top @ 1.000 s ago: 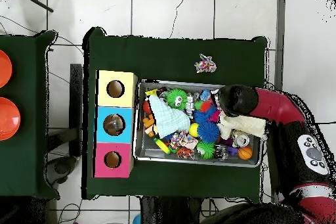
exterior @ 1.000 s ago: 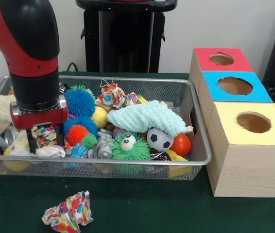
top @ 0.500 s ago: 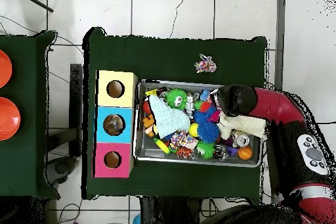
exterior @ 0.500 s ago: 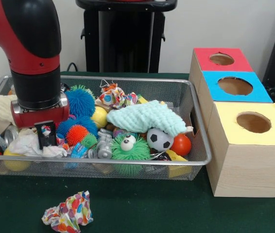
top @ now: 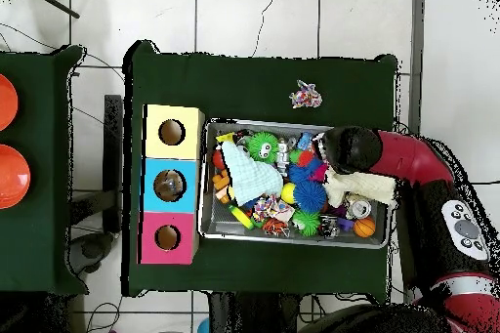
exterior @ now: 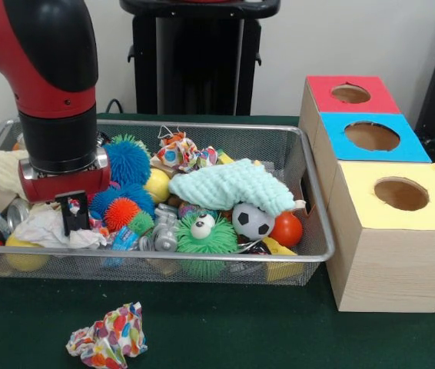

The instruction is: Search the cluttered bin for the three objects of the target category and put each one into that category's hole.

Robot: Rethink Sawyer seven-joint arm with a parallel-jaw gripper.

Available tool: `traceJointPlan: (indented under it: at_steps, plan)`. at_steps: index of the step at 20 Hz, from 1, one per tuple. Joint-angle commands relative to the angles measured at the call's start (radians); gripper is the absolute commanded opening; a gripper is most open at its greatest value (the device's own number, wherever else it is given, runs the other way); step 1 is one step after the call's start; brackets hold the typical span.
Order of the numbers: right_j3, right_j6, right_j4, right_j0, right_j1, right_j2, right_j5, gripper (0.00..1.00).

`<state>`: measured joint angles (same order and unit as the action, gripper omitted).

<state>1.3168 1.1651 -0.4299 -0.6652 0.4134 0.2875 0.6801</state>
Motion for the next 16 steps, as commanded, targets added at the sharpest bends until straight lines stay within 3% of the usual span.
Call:
traceJointPlan:
  at_steps: [1,7,16]
  plan:
    - [0.082,-0.014,-0.029,-0.006,-0.019,0.032,0.006,0.0]
    - [0.088,0.019,0.002,0.006,0.022,0.019,0.064,0.0]
    - [0.124,0.053,0.071,0.037,0.211,-0.02,0.248,0.0]
